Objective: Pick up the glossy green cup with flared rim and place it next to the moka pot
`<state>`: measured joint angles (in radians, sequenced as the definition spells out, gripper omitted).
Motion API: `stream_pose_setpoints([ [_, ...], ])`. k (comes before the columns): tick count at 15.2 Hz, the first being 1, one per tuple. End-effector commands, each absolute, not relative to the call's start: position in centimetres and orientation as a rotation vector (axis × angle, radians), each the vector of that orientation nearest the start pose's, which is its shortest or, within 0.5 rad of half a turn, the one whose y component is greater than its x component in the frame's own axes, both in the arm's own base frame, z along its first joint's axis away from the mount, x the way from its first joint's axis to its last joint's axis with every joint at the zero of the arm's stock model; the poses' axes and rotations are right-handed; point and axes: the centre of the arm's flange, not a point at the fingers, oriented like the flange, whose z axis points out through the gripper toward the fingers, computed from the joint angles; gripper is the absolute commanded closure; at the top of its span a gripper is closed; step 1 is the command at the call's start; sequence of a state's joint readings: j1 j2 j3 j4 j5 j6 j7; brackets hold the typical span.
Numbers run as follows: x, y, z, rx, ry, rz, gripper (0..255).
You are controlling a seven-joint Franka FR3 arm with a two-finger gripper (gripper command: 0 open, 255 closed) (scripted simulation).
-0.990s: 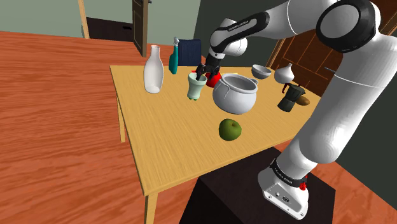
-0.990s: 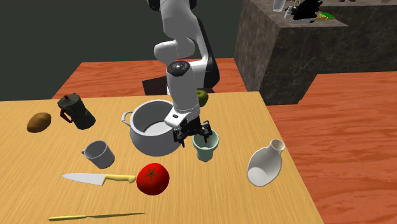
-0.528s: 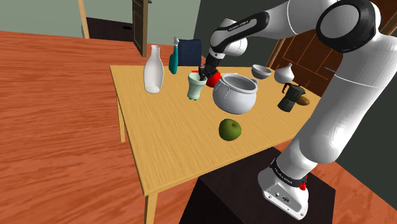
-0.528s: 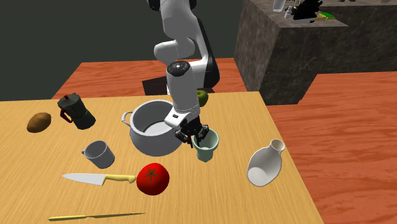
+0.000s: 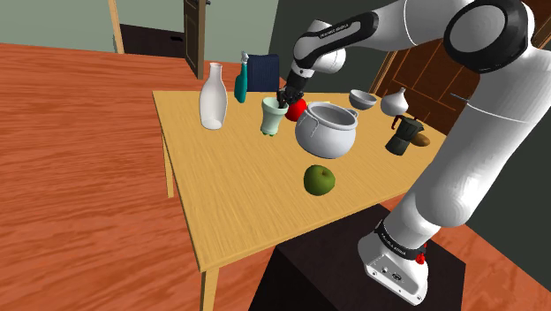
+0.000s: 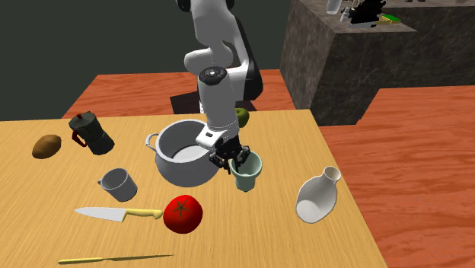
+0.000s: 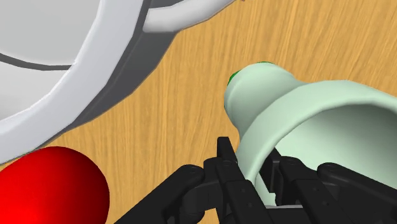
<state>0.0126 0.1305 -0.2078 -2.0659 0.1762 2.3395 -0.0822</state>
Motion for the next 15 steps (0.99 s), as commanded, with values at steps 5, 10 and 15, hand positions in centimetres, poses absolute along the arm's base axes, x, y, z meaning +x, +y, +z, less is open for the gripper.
stream_pose_setpoints([
  [5, 57.6, -10.8, 41.7, -3.026, 0.338, -0.245, 255],
  [10, 57.6, -10.8, 44.4, -3.026, 0.338, -0.245, 255],
  [15, 57.6, -10.8, 47.0, -3.026, 0.338, -0.245, 255],
])
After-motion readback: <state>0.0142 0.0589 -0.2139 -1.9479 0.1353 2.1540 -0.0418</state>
